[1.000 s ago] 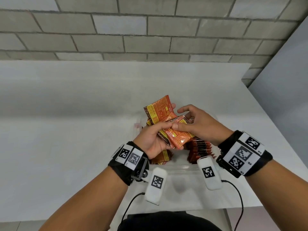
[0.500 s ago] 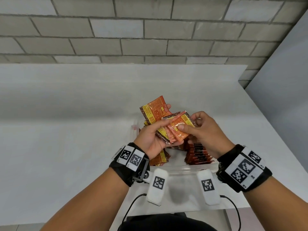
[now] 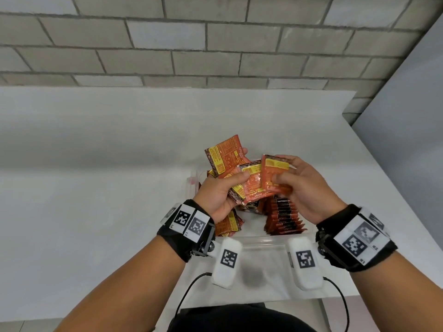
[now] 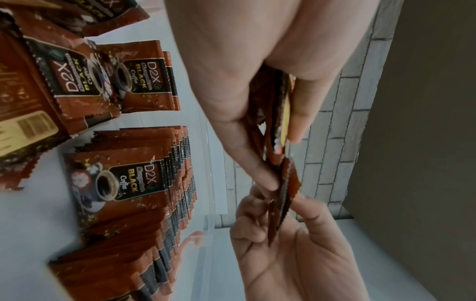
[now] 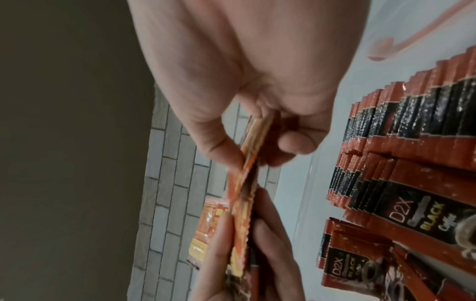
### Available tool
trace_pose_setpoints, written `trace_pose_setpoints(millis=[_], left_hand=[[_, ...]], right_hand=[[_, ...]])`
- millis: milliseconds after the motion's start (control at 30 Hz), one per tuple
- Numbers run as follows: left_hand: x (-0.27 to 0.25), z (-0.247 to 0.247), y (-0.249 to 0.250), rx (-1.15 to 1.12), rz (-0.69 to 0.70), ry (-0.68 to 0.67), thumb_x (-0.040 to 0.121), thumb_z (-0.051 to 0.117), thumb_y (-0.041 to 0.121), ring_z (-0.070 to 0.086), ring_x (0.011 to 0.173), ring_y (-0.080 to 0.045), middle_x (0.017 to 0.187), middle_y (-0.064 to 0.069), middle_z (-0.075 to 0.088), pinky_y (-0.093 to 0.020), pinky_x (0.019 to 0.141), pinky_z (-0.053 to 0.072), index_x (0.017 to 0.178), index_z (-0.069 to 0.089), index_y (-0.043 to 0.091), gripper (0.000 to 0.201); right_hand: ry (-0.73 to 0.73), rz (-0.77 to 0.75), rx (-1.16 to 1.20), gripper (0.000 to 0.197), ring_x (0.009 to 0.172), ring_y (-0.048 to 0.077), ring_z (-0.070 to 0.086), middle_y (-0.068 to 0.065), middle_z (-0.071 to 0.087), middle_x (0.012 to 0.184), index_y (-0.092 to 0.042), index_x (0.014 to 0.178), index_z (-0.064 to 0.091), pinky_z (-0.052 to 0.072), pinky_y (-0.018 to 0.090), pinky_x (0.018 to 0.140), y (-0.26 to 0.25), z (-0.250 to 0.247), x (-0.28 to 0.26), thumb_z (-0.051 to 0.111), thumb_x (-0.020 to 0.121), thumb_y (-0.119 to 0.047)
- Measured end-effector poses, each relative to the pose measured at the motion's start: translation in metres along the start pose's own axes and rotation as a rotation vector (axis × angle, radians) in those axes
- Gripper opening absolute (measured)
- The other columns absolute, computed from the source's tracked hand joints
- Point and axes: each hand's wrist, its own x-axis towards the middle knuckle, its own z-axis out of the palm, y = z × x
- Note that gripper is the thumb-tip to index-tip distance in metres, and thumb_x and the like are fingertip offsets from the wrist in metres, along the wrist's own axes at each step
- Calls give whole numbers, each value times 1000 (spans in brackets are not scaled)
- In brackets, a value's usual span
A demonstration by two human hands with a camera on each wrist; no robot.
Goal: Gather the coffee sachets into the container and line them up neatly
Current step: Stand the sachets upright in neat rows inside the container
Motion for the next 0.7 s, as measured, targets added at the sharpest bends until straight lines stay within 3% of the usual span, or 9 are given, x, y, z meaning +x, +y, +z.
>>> trace_pose_setpoints(millis=[100, 200, 367, 500, 600, 700], left_hand=[[-1, 1, -2, 64, -10, 25, 80, 60, -4, 57, 117, -39, 125, -21, 60, -53, 95, 48, 116, 62, 13, 40], [-2, 2, -1, 53, -22, 3, 78, 61, -2, 60, 112, -37, 120, -19, 64, -49, 89, 52, 116, 61, 8, 39], [0, -3, 3, -90, -53, -52, 88, 43, -7, 67, 96, -33, 111, -14, 68, -52, 82, 55, 116, 59, 13, 39], [0, -1, 3, 14, 19, -16, 80, 54, -11, 67, 95, -28, 107, -14, 69, -42, 81, 56, 110, 61, 14, 40], [0, -1, 2, 50, 56, -10, 74, 59, -7, 68, 96, -22, 106, -9, 71, -36, 78, 58, 124, 55, 16, 55], [2, 0, 3, 30, 37, -17, 73, 62, 2, 66, 101, -25, 111, -10, 69, -42, 83, 55, 116, 61, 21, 47]], right_hand=[[-18, 11, -163, 32, 89, 27, 66, 10, 71, 101, -12, 110, 59, 48, 39, 73, 2, 4, -1, 62, 83, 4], [25, -2, -150, 29, 79, 19, 65, 8, 70, 95, -13, 105, 59, 46, 26, 57, 1, 1, 1, 63, 83, 5], [83, 29, -2, 26, 74, 14, 64, 3, 69, 91, -15, 101, 57, 47, 20, 51, 1, -4, 3, 60, 85, 5], [23, 95, 93, 24, 82, 19, 65, 8, 67, 102, -13, 105, 58, 52, 22, 54, 2, -2, 3, 57, 87, 3], [-16, 123, 104, 28, 87, 21, 67, 9, 68, 105, -12, 112, 59, 56, 24, 57, 5, 1, 3, 58, 88, 1], [-6, 118, 105, 28, 84, 20, 68, 8, 69, 102, -12, 111, 59, 57, 25, 58, 5, 1, 4, 58, 88, 2]])
